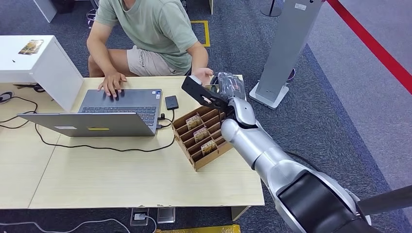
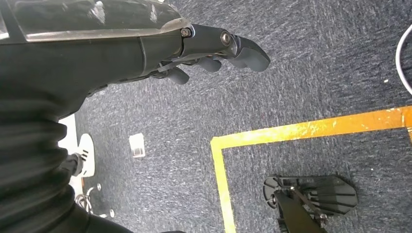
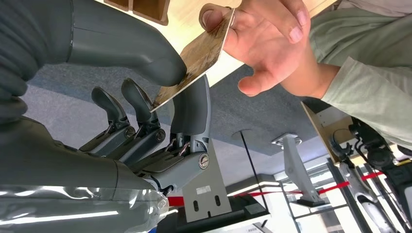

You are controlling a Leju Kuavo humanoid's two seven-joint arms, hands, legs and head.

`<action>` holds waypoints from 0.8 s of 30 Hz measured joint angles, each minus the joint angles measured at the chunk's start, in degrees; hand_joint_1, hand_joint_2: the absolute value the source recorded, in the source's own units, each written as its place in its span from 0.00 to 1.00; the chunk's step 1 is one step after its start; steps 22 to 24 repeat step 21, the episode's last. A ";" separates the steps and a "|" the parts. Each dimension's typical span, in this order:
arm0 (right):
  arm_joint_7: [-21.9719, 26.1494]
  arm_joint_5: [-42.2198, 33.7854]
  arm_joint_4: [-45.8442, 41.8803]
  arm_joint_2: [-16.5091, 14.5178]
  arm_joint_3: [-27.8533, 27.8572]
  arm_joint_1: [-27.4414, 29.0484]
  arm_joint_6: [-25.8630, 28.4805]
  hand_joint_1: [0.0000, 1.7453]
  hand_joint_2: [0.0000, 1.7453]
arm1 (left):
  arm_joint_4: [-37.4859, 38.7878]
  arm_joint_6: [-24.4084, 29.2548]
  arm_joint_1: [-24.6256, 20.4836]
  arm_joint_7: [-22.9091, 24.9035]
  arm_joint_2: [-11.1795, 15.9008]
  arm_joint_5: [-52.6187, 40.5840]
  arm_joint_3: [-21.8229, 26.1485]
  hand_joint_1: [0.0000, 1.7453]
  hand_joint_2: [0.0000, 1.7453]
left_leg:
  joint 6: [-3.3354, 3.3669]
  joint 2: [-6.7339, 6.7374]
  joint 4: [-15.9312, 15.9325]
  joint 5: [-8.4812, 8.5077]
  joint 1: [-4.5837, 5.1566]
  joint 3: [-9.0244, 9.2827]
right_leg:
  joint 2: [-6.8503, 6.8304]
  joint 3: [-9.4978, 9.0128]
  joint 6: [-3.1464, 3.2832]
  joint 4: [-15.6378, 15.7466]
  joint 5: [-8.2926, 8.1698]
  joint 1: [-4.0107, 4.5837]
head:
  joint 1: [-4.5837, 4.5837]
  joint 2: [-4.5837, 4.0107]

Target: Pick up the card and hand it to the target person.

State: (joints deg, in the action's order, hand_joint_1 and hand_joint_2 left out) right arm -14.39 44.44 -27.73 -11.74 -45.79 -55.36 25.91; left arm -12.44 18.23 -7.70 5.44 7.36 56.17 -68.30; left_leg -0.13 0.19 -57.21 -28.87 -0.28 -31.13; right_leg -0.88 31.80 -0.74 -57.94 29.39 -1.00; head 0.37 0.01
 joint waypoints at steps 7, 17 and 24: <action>0.01 0.23 1.71 -0.62 -0.27 -0.35 -0.10 0.00 1.00 | 0.00 -0.68 -0.01 -0.18 0.01 -0.07 -0.35 0.00 1.00 | 0.00 0.00 0.00 0.00 0.00 0.00 | 0.00 0.01 0.00 0.00 0.00 0.00 | -0.02 0.00; 1.33 -0.55 2.58 -0.68 -0.34 -0.52 1.66 0.00 1.00 | 0.00 -0.85 -0.22 -1.08 0.01 0.19 -0.81 0.00 1.00 | 0.00 0.00 0.00 0.00 0.00 0.00 | 0.01 0.01 0.00 0.00 0.00 0.00 | -0.02 -0.01; 3.43 -2.86 2.07 -0.40 -0.15 -0.40 4.09 0.00 1.00 | 0.00 -0.64 0.02 -1.48 0.01 1.08 -0.81 0.00 1.00 | 0.00 0.00 0.00 0.00 0.00 0.01 | 0.01 0.01 0.00 0.00 0.00 0.00 | -0.01 -0.01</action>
